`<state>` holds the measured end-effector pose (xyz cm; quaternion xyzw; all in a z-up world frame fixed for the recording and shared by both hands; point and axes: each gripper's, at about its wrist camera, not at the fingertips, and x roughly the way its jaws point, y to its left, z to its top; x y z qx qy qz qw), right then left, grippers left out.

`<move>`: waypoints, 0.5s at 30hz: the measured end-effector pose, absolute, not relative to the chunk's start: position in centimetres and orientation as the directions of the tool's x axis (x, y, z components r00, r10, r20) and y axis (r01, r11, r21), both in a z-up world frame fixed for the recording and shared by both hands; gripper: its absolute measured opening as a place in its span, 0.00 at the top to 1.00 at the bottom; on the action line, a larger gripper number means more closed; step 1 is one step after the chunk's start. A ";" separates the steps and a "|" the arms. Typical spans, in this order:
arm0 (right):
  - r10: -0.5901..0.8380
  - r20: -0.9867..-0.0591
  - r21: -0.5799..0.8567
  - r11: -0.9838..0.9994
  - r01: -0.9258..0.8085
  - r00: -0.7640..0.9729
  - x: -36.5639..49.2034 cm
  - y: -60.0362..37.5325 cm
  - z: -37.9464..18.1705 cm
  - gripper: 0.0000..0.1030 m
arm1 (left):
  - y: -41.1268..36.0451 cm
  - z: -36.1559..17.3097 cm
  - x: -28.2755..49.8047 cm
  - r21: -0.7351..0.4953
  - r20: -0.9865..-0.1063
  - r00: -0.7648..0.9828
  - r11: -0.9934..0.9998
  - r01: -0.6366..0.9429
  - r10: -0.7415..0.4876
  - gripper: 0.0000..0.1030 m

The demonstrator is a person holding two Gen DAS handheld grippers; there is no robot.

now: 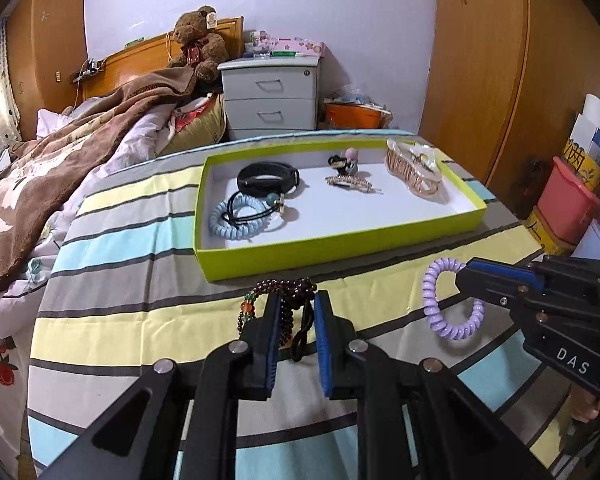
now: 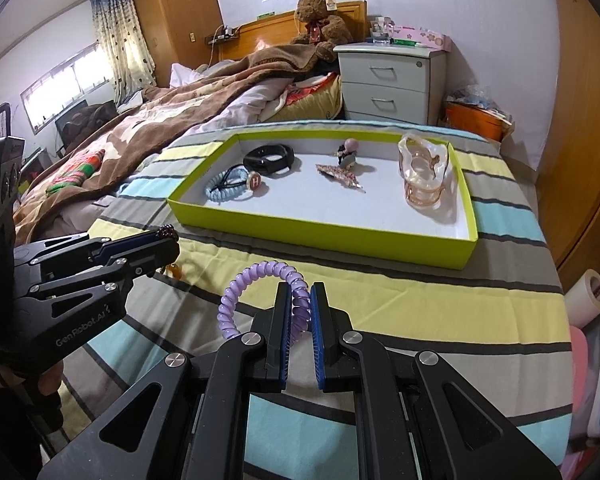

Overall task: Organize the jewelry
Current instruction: 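Grasp the brown bead bracelet with the left tool, then carry the bead bracelet with the left tool while the right tool carries the purple tie over the box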

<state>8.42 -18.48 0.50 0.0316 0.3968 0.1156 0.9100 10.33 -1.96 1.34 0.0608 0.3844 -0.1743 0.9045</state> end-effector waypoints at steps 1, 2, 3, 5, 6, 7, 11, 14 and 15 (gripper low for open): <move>0.235 -0.712 0.147 0.971 -0.186 0.662 8.3 -18.4 0.7 0.91 | -1.9 1.6 10.3 -0.026 -0.713 0.647 0.933 0.359 -0.270 0.83; 0.234 -0.709 0.145 0.972 -0.187 0.665 8.3 -18.5 0.9 0.91 | -1.8 1.8 10.2 -0.028 -0.710 0.650 0.933 0.358 -0.270 0.83; 0.233 -0.705 0.143 0.972 -0.187 0.669 8.2 -18.5 1.2 0.91 | -1.8 2.0 10.1 -0.030 -0.707 0.652 0.933 0.358 -0.273 0.83; 0.231 -0.700 0.139 0.972 -0.188 0.676 8.0 -18.4 1.6 0.91 | -1.6 2.4 9.9 -0.033 -0.700 0.659 0.934 0.355 -0.275 0.83; 0.230 -0.698 0.139 0.972 -0.187 0.678 7.9 -18.3 1.8 0.91 | -1.5 2.6 9.9 -0.035 -0.697 0.661 0.934 0.355 -0.277 0.83; 0.230 -0.695 0.138 0.972 -0.188 0.681 7.8 -18.3 2.0 0.91 | -1.4 2.8 9.7 -0.038 -0.693 0.665 0.935 0.352 -0.278 0.83; 0.227 -0.681 0.131 0.973 -0.189 0.696 7.4 -18.3 3.0 0.91 | -1.1 3.8 9.6 -0.043 -0.680 0.676 0.936 0.349 -0.283 0.83; 0.225 -0.670 0.129 0.974 -0.188 0.707 7.4 -18.3 3.7 0.91 | -0.8 4.6 9.5 -0.059 -0.664 0.684 0.934 0.353 -0.301 0.83; 0.224 -0.666 0.127 0.974 -0.187 0.712 7.4 -18.3 3.9 0.91 | -0.8 4.9 9.4 -0.064 -0.661 0.685 0.932 0.356 -0.307 0.83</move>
